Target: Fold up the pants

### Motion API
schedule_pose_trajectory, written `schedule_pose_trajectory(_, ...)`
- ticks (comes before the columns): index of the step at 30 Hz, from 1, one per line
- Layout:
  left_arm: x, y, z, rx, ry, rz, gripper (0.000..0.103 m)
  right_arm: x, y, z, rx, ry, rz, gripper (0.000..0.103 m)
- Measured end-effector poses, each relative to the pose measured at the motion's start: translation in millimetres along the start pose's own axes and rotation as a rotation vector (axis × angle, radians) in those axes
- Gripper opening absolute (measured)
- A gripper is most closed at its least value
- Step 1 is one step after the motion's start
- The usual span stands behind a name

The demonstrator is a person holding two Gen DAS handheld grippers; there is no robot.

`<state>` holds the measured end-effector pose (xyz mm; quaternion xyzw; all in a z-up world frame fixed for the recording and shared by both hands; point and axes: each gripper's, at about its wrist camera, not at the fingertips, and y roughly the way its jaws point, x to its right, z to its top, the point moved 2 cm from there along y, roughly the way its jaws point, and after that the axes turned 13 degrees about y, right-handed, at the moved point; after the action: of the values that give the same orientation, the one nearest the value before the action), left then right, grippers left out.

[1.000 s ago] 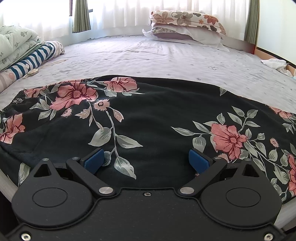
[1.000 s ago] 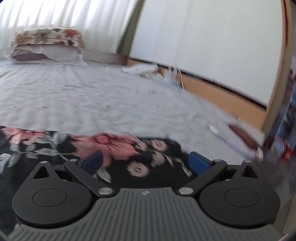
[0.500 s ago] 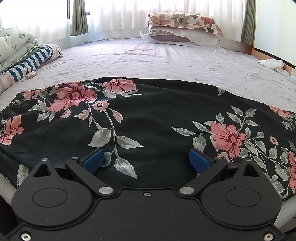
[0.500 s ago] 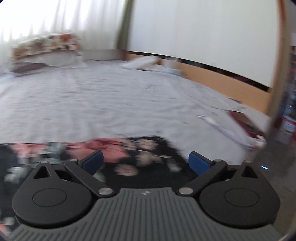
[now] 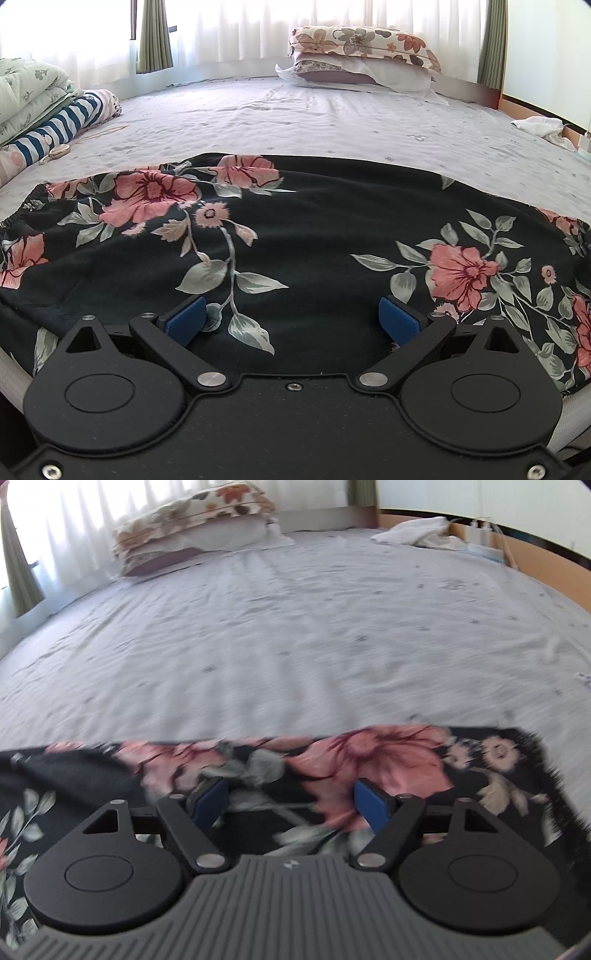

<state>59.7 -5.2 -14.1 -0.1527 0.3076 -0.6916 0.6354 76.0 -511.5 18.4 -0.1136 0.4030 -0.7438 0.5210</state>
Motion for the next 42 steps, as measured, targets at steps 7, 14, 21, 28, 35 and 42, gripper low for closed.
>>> schedule_pose_trajectory(7, 1, -2, 0, -0.003, -0.005, 0.006, 0.101, 52, -8, 35, 0.090, 0.181, -0.126, 0.087)
schedule_pose_trajectory(14, 7, -10, 7, 0.003, -0.023, -0.013, 0.099, 92, -78, 16, 0.295, 0.282, -0.004, 0.103)
schedule_pose_trajectory(21, 48, -28, 22, 0.088, 0.054, -0.124, 0.099, 144, -113, -20, 0.434, 0.381, -0.032, 0.103)
schedule_pose_trajectory(28, 125, -39, 33, 0.113, 0.171, -0.278, 0.099, 151, -106, -38, 0.391, 0.336, -0.120, 0.103)
schedule_pose_trajectory(35, 179, -36, 30, 0.090, 0.254, -0.329, 0.099, 151, -93, -45, 0.273, 0.327, -0.049, 0.103)
schedule_pose_trajectory(42, 186, -28, 24, 0.069, 0.260, -0.314, 0.100, 134, -90, -48, 0.209, 0.308, 0.110, 0.103)
